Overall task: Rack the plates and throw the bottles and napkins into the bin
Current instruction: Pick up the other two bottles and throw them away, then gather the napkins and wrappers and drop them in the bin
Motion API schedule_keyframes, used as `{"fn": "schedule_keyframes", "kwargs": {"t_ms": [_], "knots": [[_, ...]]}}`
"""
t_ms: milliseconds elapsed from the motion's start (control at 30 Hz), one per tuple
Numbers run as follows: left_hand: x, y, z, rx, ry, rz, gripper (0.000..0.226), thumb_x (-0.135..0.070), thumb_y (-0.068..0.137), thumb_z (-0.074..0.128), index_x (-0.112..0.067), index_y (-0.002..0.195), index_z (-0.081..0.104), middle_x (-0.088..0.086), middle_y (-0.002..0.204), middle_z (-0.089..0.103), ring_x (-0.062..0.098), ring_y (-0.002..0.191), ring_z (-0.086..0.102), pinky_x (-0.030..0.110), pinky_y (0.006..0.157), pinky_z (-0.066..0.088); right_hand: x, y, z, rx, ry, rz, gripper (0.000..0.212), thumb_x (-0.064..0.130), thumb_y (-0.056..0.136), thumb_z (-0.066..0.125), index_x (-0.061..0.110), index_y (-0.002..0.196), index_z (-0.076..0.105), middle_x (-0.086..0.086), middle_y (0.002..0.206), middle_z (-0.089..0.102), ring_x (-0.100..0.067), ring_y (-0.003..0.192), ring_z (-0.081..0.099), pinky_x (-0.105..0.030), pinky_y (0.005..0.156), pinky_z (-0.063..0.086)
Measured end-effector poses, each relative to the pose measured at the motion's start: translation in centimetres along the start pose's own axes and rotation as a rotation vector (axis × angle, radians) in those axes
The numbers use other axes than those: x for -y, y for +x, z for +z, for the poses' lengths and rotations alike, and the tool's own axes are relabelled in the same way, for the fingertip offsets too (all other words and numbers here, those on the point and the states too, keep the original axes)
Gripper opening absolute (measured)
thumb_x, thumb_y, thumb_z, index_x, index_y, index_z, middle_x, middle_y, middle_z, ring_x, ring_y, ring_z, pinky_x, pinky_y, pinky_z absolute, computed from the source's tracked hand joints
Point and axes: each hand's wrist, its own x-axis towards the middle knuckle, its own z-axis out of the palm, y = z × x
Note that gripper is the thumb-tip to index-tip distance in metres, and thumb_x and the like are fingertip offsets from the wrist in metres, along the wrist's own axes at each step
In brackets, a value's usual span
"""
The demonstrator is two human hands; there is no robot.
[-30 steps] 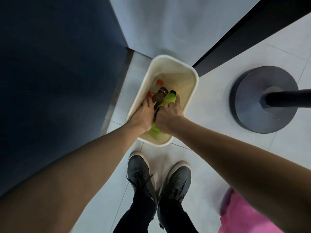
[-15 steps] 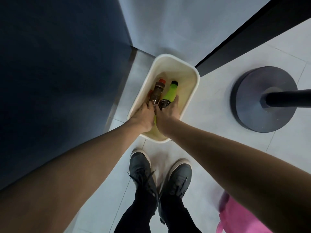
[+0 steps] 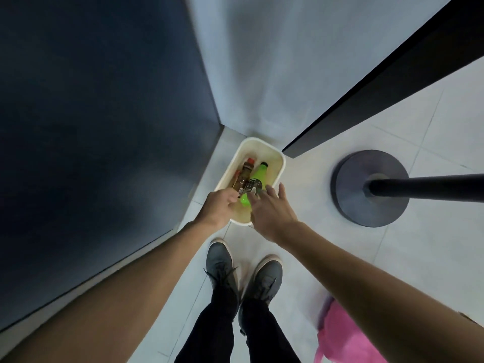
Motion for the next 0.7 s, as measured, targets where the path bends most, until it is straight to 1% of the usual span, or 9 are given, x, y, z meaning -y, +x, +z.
{"fn": "schedule_keyframes", "kwargs": {"t_ms": [33,100,167,200,267,367,467,567,700], "knots": [[-0.4,-1.4,-0.1,-0.027,-0.049,-0.009,0.031,0.009,0.089,0.052,-0.005,0.108,0.071,0.011,0.106,0.073,0.025,0.100,0.067,0.030,0.091,0.052,0.0,-1.4,-0.7,-0.016,0.040,-0.013,0.049,0.020,0.097,0.041,0.010,0.144,0.035,-0.019,0.143,0.045,-0.036,0.139,0.031,-0.053,0.117,0.015],[-2.1,-4.7,-1.0,-0.076,-0.194,-0.033,0.032,0.011,0.090,0.048,-0.011,0.095,0.070,0.008,0.095,0.072,0.023,0.089,0.067,0.029,0.075,0.056,0.2,-4.1,-2.4,-0.082,0.140,-0.054,0.039,0.015,0.095,0.042,0.009,0.134,0.045,-0.018,0.130,0.054,-0.035,0.126,0.041,-0.046,0.108,0.030],[-3.9,-8.3,-1.7,-0.116,-0.319,-0.029,0.034,0.014,0.090,0.045,-0.010,0.091,0.068,0.010,0.088,0.069,0.023,0.078,0.064,0.014,0.060,0.049,0.6,-6.9,-4.1,-0.165,0.241,-0.105,0.030,0.014,0.095,0.044,0.008,0.124,0.053,-0.015,0.115,0.060,-0.033,0.112,0.048,-0.042,0.095,0.040],[-4.9,-10.5,-1.9,-0.134,-0.361,-0.038,0.034,0.015,0.090,0.046,-0.010,0.091,0.068,0.011,0.086,0.068,0.021,0.074,0.063,0.010,0.058,0.045,0.7,-8.4,-4.9,-0.181,0.288,-0.108,0.026,0.015,0.096,0.045,0.008,0.119,0.056,-0.014,0.110,0.062,-0.033,0.107,0.051,-0.042,0.090,0.042],[-6.3,-14.5,-2.7,-0.170,-0.443,-0.062,0.036,0.014,0.090,0.048,-0.015,0.086,0.068,0.008,0.081,0.069,0.018,0.070,0.062,0.013,0.061,0.046,1.0,-11.2,-6.6,-0.200,0.416,-0.097,0.020,0.017,0.096,0.046,0.011,0.109,0.060,-0.013,0.100,0.065,-0.034,0.097,0.055,-0.042,0.082,0.046],[-8.3,-20.9,-4.4,-0.199,-0.510,-0.100,0.035,0.012,0.088,0.052,-0.018,0.084,0.069,0.003,0.076,0.071,0.020,0.071,0.067,0.016,0.060,0.045,2.3,-16.4,-9.9,-0.203,0.626,-0.047,0.018,0.017,0.093,0.044,0.019,0.098,0.061,-0.010,0.087,0.068,-0.032,0.081,0.062,-0.043,0.074,0.051],[-10.3,-27.7,-5.7,-0.268,-0.612,-0.123,0.038,0.014,0.086,0.050,-0.018,0.084,0.071,0.008,0.078,0.072,0.020,0.071,0.066,0.020,0.060,0.045,4.2,-22.1,-12.9,-0.226,0.773,-0.035,0.019,0.009,0.095,0.047,0.023,0.091,0.059,-0.002,0.073,0.068,-0.024,0.067,0.064,-0.040,0.071,0.053],[-12.3,-33.8,-7.0,-0.311,-0.666,-0.086,0.040,0.012,0.089,0.047,-0.020,0.085,0.070,0.013,0.084,0.072,0.017,0.069,0.065,0.024,0.059,0.047,6.6,-27.2,-15.8,-0.244,0.877,-0.066,0.020,0.006,0.095,0.049,0.021,0.089,0.061,-0.001,0.068,0.069,-0.017,0.061,0.063,-0.035,0.069,0.054],[-13.8,-40.2,-8.4,-0.345,-0.669,-0.024,0.038,0.005,0.093,0.050,-0.026,0.088,0.071,0.005,0.084,0.074,0.018,0.074,0.068,0.027,0.070,0.052,9.6,-32.9,-18.4,-0.255,0.947,-0.106,0.020,0.007,0.095,0.051,0.020,0.088,0.064,0.001,0.068,0.069,-0.011,0.060,0.061,-0.031,0.068,0.052]]}}
